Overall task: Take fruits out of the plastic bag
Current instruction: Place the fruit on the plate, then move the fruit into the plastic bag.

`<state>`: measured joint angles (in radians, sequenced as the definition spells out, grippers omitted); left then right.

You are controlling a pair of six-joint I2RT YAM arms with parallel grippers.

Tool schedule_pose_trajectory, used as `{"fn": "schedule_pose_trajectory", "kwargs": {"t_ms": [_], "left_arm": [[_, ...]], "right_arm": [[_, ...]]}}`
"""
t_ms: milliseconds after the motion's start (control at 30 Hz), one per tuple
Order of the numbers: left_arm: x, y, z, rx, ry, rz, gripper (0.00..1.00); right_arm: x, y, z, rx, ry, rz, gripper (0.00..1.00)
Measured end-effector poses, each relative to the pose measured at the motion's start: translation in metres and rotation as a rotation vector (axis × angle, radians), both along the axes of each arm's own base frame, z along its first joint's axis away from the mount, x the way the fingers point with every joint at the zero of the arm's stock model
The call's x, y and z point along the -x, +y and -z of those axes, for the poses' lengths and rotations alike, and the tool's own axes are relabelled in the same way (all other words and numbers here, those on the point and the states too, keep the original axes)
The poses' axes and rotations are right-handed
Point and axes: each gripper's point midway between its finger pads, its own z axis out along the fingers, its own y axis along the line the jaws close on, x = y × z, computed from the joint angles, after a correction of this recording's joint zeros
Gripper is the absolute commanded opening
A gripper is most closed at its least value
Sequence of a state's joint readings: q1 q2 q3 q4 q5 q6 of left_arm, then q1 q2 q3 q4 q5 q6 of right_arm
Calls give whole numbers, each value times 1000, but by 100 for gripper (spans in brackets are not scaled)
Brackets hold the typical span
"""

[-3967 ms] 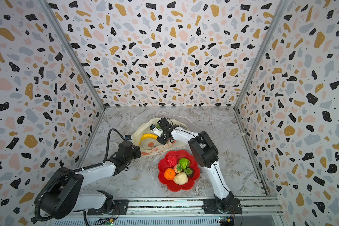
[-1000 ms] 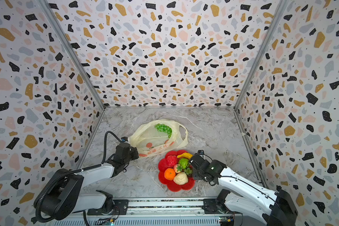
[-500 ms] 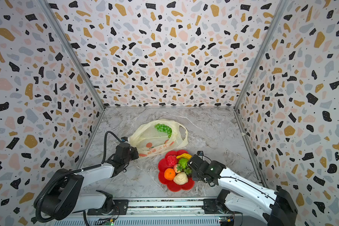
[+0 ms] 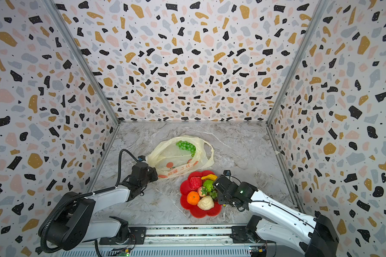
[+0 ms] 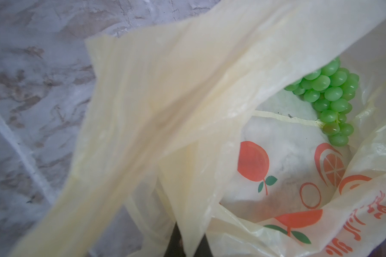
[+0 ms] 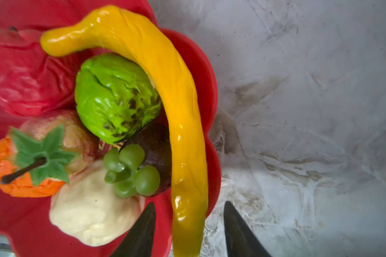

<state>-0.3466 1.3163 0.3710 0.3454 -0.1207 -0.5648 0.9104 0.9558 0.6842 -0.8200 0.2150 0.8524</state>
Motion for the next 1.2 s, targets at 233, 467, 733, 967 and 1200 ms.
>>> {"fn": "schedule_pose_trajectory", "kwargs": {"t_ms": [233,467,733,967,1200], "left_arm": [[0,-5,5,17,16,22,3],[2,-14,10,46,35,63,2],[0,-24,-7,59,-20,104,2],[5,-41,-14,37,-44,164,2],[6,-43,-24,29,-75,176,2]], "right_arm": [[-21,11,-32,-19,-112,-42,52],[-73,50,-73,-106,-278,-118,52],[-143,137,-91,-167,-370,-281,51],[-184,197,-64,-161,-361,-402,49],[-217,225,-27,-89,-348,-453,48]]}}
